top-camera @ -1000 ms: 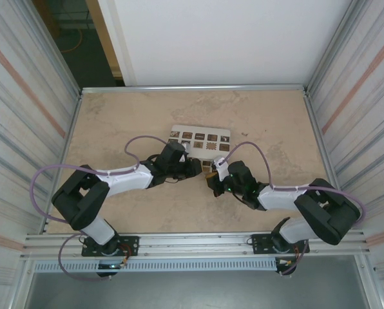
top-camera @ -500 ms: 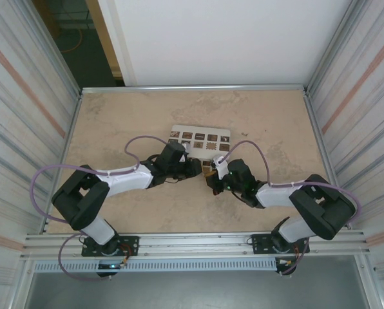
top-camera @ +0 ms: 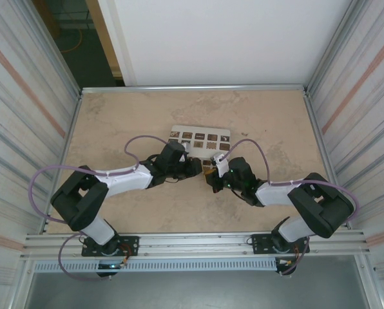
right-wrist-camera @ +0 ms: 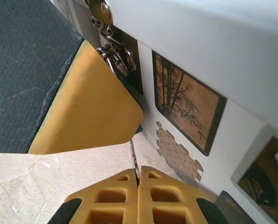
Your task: Unlock a padlock with a key
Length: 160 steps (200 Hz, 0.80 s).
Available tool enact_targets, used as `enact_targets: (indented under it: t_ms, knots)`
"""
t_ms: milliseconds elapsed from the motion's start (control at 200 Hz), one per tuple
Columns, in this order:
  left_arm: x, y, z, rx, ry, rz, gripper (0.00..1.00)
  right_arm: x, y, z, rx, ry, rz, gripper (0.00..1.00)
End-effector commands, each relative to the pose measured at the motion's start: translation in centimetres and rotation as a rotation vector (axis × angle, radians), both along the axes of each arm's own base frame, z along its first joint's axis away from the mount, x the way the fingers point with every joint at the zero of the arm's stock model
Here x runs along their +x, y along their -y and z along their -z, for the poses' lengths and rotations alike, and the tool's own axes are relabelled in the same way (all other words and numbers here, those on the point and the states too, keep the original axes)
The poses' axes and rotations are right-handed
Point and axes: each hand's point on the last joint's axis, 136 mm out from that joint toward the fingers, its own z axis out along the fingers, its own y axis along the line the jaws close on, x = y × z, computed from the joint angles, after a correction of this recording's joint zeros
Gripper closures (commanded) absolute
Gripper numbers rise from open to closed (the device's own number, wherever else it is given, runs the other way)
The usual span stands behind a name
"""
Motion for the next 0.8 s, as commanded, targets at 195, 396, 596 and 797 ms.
enact_targets:
  t_ms: [195, 396, 596, 797]
  knots:
    - [-0.4, 1.5, -3.5, -0.114, 0.036, 0.040, 0.86, 0.7, -0.5, -2.4, 0.088, 0.067, -0.010, 1.00]
    - [-0.7, 1.6, -3.4, -0.113, 0.024, 0.054, 0.86, 1.4, -1.1, -3.9, 0.108, 0.135, -0.030, 1.00]
    - [-1.1, 1.4, -2.9, -0.105, 0.010, 0.064, 0.86, 2.5, -1.1, -5.1, 0.087, 0.208, -0.038, 1.00]
    - [-1.3, 1.5, -2.9, -0.107, 0.007, 0.070, 0.86, 3.1, -1.0, -5.5, 0.054, 0.260, -0.043, 1.00]
